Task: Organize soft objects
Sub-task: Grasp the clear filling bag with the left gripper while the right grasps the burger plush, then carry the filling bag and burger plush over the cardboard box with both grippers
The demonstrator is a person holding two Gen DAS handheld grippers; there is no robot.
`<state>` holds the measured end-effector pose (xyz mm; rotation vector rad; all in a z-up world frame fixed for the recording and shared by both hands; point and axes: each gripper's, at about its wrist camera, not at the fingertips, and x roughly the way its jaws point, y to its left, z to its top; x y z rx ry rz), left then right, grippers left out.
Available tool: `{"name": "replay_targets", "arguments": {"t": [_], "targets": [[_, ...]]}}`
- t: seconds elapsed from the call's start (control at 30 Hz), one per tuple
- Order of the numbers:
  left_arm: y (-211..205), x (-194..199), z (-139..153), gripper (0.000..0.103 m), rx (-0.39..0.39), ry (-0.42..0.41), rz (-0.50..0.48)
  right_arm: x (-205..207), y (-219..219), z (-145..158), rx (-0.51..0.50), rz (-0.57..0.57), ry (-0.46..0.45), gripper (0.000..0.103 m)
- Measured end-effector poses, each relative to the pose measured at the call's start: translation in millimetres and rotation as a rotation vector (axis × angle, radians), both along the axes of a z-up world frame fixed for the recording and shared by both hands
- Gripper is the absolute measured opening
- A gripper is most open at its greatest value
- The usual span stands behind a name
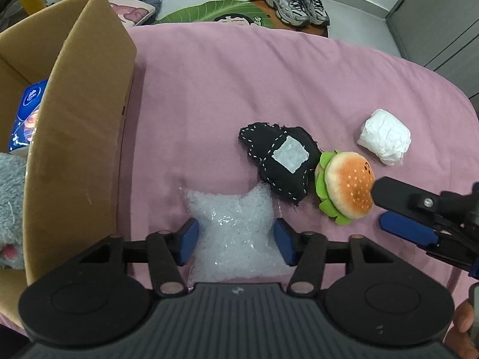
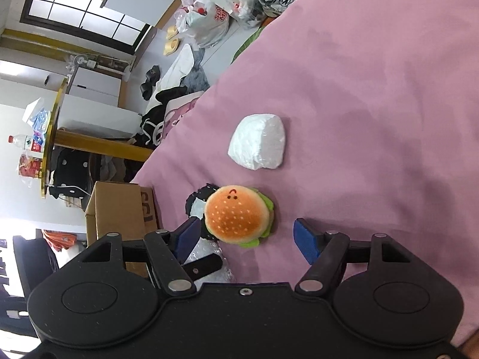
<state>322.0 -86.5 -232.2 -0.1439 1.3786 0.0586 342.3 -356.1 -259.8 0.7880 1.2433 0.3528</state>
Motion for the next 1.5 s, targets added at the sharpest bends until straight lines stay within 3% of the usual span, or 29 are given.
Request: {"name": "replay_targets", "arguments": {"t": [0.13, 0.27, 0.47, 0.63, 0.73, 1.07, 1.5], "targets": [[-2, 1, 7, 0.036, -0.007, -0.018, -0.001, 4, 6, 0, -0.015, 0.008, 0.003, 0.069], [-1, 1, 13, 0.032, -0.023, -0.035, -0.008, 6, 17, 4, -0.025, 0.007, 0.024, 0.069], [6, -1, 25, 0.03, -0.051, -0.041, 0.011, 11, 31, -4, -0.088, 0.034, 0.016, 0.065], [12, -5, 34, 0.03, -0.079, -0.047, 0.03, 6, 34, 0, -0.144, 0.059, -0.041, 0.043], [8, -8, 44, 0.03, -0.039, -0.083, -0.002, -4, 32, 10, -0.173, 0.067, -0.073, 0.041], [10, -16, 74, 0.03, -0.078, -0.154, -0.003, -29, 8, 46, -0.213, 0.015, -0.121, 0.041], [16, -39, 113, 0.03, -0.119, -0.255, -0.039, -55, 28, 95, -0.222, -0.016, -0.202, 0.041]]}}
